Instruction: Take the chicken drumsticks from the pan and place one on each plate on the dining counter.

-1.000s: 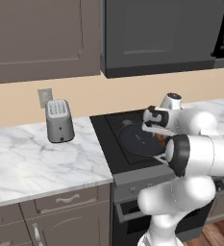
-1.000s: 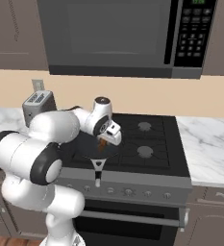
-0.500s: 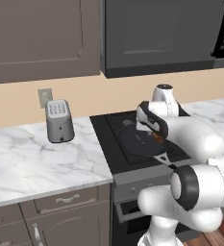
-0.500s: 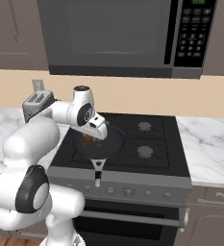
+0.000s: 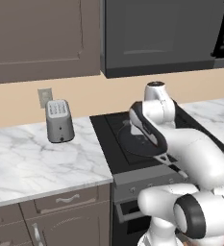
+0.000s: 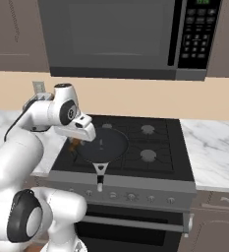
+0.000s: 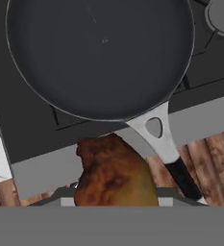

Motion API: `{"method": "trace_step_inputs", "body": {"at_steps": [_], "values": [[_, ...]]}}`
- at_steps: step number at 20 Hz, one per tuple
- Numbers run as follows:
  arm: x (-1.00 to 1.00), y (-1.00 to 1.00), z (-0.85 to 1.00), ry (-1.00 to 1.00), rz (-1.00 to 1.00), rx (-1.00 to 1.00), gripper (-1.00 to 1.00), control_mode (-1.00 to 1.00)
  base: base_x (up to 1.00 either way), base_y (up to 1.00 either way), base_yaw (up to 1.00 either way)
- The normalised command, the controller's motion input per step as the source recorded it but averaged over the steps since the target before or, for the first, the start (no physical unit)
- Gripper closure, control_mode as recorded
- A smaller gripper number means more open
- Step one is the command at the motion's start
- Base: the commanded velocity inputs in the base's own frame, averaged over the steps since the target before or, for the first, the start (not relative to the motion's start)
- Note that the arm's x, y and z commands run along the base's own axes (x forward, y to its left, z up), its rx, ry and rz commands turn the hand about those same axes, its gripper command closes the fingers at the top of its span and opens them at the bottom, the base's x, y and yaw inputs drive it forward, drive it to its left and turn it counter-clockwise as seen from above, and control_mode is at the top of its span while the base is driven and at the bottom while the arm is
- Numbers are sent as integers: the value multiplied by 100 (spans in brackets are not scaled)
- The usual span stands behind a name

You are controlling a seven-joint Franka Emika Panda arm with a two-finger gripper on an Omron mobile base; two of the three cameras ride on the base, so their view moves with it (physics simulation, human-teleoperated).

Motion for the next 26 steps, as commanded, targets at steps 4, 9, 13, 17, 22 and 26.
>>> {"method": "trace_step_inputs", "body": {"at_steps": [4,9,13,17,22,26], "values": [[-10,1,0,0,8,0,100,-100,0,0,0],[-5,0,-1,3,0,0,100,100,-33,-1,9],[0,0,0,0,0,0,100,100,-96,0,54],[0,0,0,0,0,0,100,100,-48,0,94],[0,0,0,0,0,0,100,100,-15,0,100],[0,0,0,0,0,0,100,100,-9,0,100]]}}
